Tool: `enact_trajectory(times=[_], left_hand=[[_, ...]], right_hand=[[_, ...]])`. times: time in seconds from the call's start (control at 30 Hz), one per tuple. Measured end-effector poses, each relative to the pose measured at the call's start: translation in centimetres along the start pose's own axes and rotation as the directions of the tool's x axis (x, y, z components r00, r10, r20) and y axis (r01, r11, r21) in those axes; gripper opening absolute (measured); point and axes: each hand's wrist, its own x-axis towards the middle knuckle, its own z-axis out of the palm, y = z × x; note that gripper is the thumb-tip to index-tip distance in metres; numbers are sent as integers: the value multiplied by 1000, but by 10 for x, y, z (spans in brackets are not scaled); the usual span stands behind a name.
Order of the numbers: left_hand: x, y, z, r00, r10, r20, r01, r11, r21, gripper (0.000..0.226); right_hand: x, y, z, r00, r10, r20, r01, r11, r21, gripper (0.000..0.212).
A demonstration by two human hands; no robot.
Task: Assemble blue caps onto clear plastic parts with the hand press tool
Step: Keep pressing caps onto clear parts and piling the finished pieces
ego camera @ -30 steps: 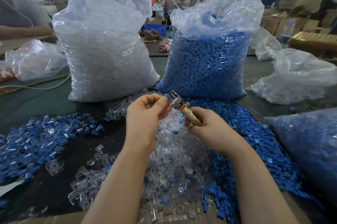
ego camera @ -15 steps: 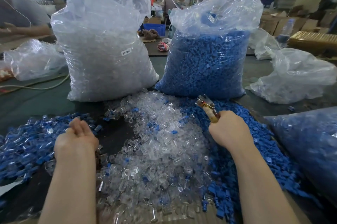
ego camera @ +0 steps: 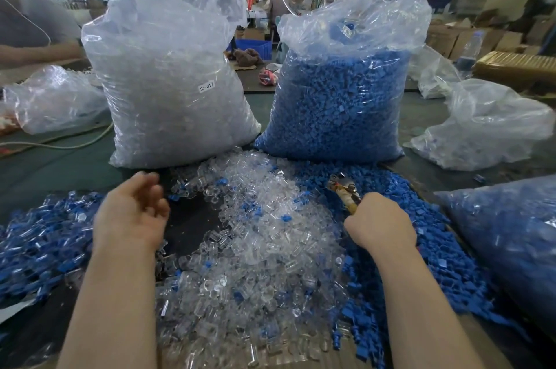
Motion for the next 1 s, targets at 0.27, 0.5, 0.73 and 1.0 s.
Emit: enact_trajectory(times=[0.27, 0.5, 0.73, 1.0], left_hand=[[-27, -43, 29, 927, 15, 376, -376, 29, 926, 31], [-31, -42, 35, 915, -19, 403, -400, -172, 900, 17], [-31, -42, 32, 909, 66, 411, -411, -14, 911, 12], [-37, -42, 43, 893, 25, 450, -385, 560, 733, 14]], right_hand=[[2, 1, 1, 1000, 0, 2, 0, 1000, -16, 15], [1, -1, -2, 997, -29, 65, 32, 999, -36, 12], [0, -3, -2, 995, -40, 86, 42, 999, -14, 13], [1, -2, -2, 997, -31, 68, 30, 999, 17, 17]])
